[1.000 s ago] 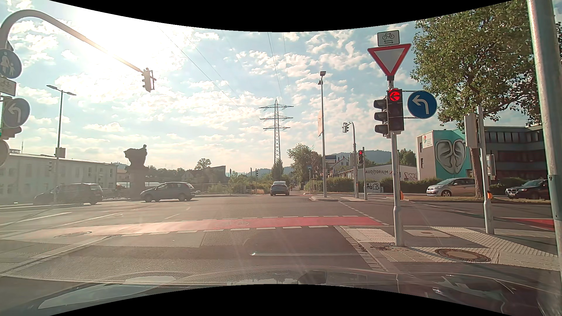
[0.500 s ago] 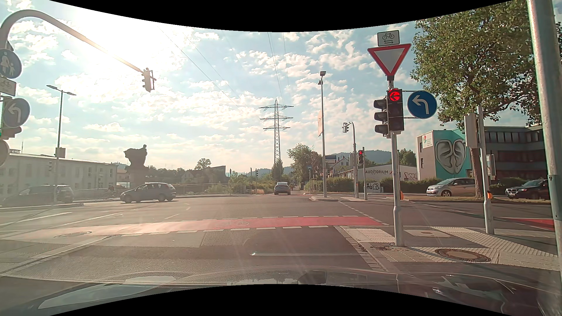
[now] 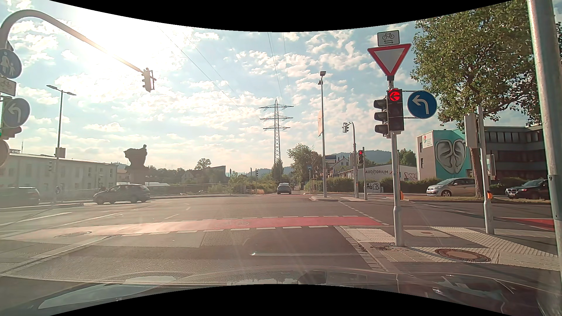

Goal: Follow the waypoints while adhering to traffic rules and regulations

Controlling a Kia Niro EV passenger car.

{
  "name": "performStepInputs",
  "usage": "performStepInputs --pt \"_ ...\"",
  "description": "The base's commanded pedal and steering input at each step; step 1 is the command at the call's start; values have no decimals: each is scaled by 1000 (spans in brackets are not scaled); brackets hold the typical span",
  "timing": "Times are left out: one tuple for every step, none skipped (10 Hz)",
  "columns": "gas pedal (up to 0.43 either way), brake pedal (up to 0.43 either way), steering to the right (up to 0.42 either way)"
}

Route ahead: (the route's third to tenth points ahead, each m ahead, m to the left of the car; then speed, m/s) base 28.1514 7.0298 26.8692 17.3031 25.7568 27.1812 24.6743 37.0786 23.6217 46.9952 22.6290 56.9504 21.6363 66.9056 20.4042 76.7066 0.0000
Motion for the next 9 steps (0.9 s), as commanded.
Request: performStepInputs --pt "0 226 -8" --pt "0 232 -8" --pt "0 232 -8" --pt "0 226 -8" --pt "0 226 -8" --pt "0 232 -8" --pt "0 232 -8" --pt "0 226 -8" --pt "0 232 -8"
